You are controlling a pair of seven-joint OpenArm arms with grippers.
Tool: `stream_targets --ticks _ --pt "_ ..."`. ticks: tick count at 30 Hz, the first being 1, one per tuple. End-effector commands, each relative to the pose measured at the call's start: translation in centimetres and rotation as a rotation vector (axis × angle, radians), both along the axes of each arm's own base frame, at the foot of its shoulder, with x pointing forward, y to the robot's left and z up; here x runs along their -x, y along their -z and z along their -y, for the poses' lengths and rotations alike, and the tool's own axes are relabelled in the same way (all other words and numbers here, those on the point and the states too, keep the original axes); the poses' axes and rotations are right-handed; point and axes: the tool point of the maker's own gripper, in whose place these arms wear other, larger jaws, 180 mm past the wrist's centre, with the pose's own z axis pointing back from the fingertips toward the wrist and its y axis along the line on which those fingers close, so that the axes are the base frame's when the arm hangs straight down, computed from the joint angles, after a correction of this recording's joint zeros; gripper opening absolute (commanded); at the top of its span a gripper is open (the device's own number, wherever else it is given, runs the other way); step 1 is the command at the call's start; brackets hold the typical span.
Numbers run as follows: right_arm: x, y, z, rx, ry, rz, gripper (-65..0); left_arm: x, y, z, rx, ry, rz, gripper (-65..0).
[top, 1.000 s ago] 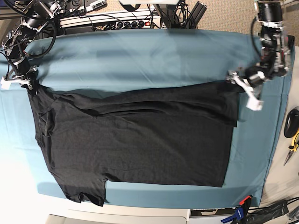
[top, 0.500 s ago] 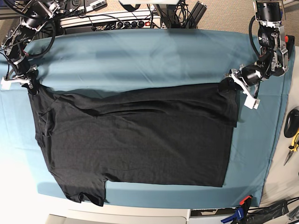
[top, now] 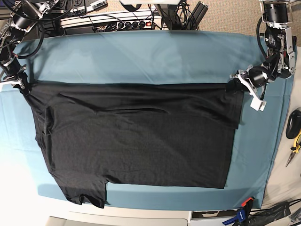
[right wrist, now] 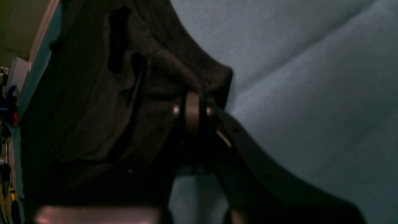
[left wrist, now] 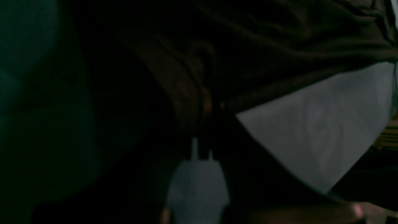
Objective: Fold the T-shirt properly
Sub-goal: 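Adjust grip on the shirt edge with the left gripper, then pull the shirt edge back toward the robot with both grippers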
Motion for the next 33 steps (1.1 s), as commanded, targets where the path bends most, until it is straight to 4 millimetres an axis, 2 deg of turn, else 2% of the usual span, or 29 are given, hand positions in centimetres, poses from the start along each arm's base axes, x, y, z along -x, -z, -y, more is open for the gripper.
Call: stream_targets --ticks 1,9,15,22,27,33 --pt "-0.7 -2.0 1.3 0.041 0.004 0.041 -65.0 -0.7 -1.0 -0.5 -0.007 0.000 0.036 -65.0" --pt "-0.2 -1.7 0.7 0.010 -0.011 0.040 -65.0 -0.3 -0.8 -0.4 0.001 0.005 0.021 -65.0" --pt "1.5 -0.9 0.0 -0.012 -0.042 0.031 -65.0 0.4 -0.5 -0.3 0.006 0.005 0.009 -65.0" --pt "4.0 0.3 -0.5 -0.044 -0.055 -0.008 -65.0 2.5 -0.2 -0.1 0.000 0.015 -0.011 -65.0" --pt "6.2 1.1 -0.9 -0.059 -0.079 -0.037 -65.0 3.5 -1.5 -1.8 -0.032 -0.023 0.022 -65.0" --pt "9.0 1.3 0.0 -0.042 -0.091 -0.107 -65.0 5.0 -2.3 -3.2 -0.054 -0.059 0.030 -65.0"
